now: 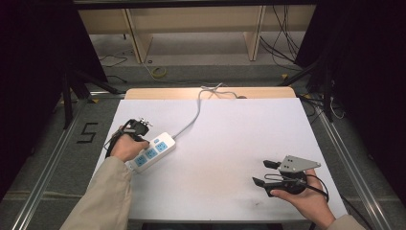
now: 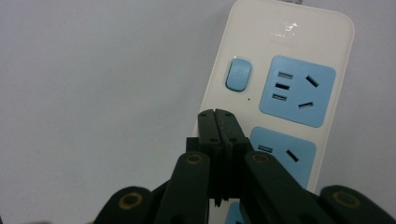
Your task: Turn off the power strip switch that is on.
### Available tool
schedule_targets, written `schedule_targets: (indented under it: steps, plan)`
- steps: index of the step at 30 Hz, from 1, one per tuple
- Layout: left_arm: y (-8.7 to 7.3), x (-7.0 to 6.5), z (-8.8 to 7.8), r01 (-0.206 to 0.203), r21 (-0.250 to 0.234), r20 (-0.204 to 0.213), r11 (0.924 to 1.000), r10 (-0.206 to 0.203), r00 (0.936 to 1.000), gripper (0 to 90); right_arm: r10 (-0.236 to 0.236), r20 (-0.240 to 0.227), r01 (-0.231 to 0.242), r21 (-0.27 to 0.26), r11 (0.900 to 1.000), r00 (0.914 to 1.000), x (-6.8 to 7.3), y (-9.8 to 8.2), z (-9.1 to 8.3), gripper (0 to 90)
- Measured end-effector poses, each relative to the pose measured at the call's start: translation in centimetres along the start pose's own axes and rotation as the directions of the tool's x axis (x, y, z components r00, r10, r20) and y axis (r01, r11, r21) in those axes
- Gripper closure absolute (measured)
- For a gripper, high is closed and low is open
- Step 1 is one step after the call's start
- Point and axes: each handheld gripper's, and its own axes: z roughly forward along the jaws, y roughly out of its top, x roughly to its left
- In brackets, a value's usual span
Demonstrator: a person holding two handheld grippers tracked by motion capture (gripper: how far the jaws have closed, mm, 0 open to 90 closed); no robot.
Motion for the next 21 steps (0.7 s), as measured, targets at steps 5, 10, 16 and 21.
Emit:
schedule_targets:
  steps: [5,10,16,21]
  plan:
    - [-0.01,0.03,0.06,0.002,0.005,0.006,1.0,-0.002,1.0,90.0,-0.002,0.001,0.002,0.001,1.0,1.0,-0.01,-0.01,0.01,28.6]
    - [0.05,0.0,0.07,-0.002,0.006,0.009,1.0,0.002,1.0,90.0,-0.003,0.001,0.003,0.003,1.0,1.0,0.0,-0.01,0.02,28.6]
    - [0.06,0.02,0.09,0.002,0.008,0.011,1.0,-0.002,0.9999,90.0,-0.004,0.0,0.004,0.004,1.0,1.0,0.01,-0.02,0.03,28.6]
    - [0.07,-0.09,0.12,0.004,0.008,0.005,1.0,-0.004,1.0,90.0,-0.003,0.001,0.003,0.006,1.0,1.0,0.03,-0.02,0.02,28.6]
